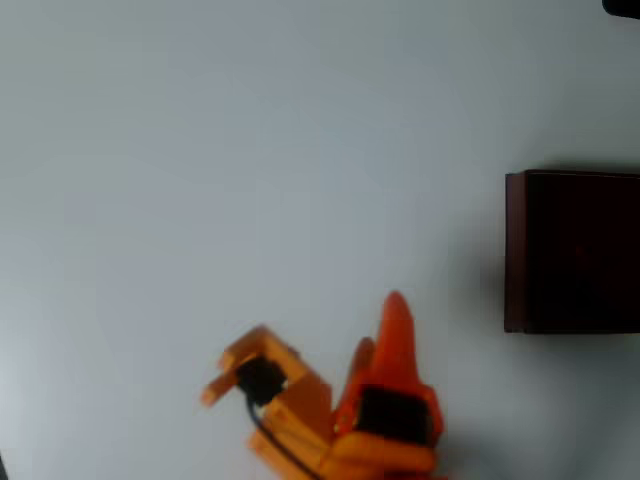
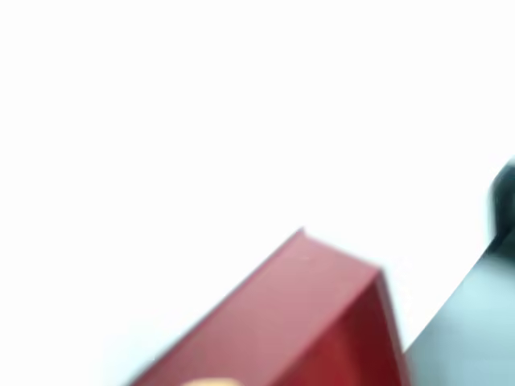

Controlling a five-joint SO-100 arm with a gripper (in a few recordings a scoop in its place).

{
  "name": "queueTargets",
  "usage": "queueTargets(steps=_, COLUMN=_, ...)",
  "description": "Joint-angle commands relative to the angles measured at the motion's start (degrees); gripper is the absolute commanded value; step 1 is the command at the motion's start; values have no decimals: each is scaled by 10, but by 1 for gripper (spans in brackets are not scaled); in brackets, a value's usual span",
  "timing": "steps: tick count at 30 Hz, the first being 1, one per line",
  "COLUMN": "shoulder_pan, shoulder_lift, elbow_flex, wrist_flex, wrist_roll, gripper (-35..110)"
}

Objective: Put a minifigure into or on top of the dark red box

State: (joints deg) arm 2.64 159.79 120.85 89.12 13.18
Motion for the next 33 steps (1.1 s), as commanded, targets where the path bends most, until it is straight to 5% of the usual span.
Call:
queueTargets(steps=1, shoulder_pan=-68, shoulder_lift=44, elbow_flex=31, wrist_flex=11, wrist_roll=12, gripper=20)
queueTargets(steps=14, shoulder_pan=-255, shoulder_lift=319, elbow_flex=221, wrist_flex=-11, wrist_roll=5, gripper=19)
queueTargets(steps=23, shoulder_pan=-384, shoulder_lift=347, elbow_flex=284, wrist_flex=-29, wrist_roll=-50, gripper=1)
queueTargets(steps=33, shoulder_pan=-407, shoulder_lift=357, elbow_flex=387, wrist_flex=-92, wrist_roll=-90, gripper=0)
